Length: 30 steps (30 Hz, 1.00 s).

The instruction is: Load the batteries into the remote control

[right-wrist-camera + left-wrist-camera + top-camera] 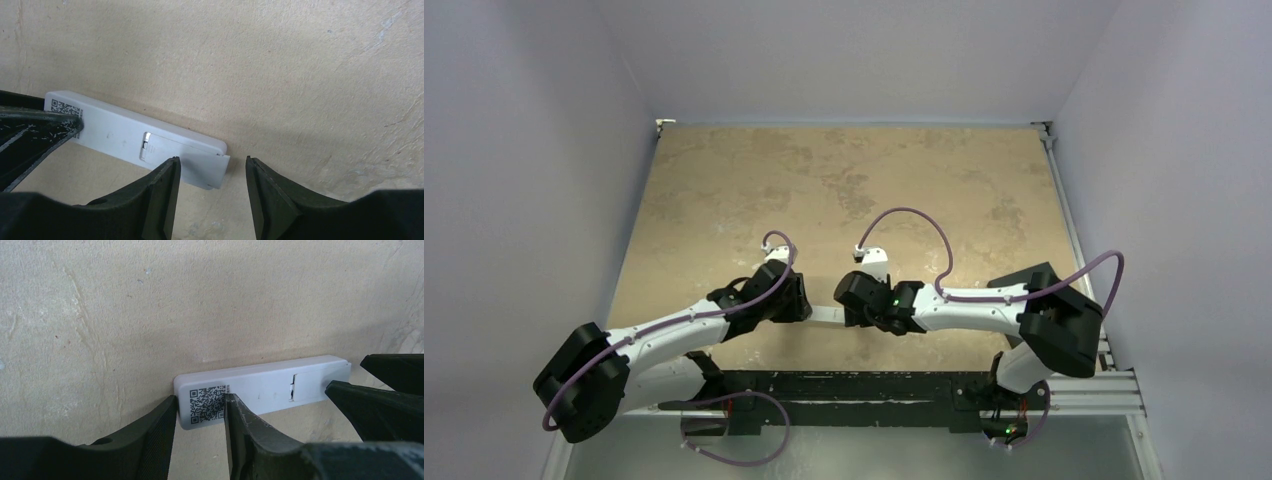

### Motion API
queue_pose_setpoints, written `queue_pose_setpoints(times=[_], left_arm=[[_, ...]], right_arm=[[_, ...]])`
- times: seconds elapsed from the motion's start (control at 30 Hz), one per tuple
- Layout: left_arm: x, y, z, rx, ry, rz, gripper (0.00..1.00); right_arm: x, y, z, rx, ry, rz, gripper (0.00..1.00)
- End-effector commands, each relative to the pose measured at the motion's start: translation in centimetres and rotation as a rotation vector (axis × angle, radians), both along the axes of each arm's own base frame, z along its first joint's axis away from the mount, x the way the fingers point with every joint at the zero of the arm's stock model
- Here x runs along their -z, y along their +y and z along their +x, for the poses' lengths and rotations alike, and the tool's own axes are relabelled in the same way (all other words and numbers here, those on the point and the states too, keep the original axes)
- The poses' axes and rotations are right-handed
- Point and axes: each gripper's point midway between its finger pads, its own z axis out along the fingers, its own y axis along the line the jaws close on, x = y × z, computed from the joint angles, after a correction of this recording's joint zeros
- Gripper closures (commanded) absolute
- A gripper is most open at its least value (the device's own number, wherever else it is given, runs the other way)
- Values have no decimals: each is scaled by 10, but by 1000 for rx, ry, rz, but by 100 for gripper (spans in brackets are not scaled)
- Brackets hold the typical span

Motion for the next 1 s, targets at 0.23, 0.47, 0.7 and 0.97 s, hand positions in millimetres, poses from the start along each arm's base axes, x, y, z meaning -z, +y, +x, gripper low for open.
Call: queue_pose_setpoints(times=[0.23, 0.47, 0.7, 0.97], left_arm=[[1, -8, -7, 47, 17, -37, 64], [-1, -9, -8, 47, 14, -46, 64], [-2, -9, -8, 46, 10, -54, 64], [0, -9, -10, 50, 14, -57, 65]], right_arm=[[-6, 9, 9, 59, -10, 18, 42], [-3, 8, 7, 66, 5, 20, 43], [3, 7, 6, 76, 15, 10, 45], [4, 12, 7, 75, 20, 9, 47]])
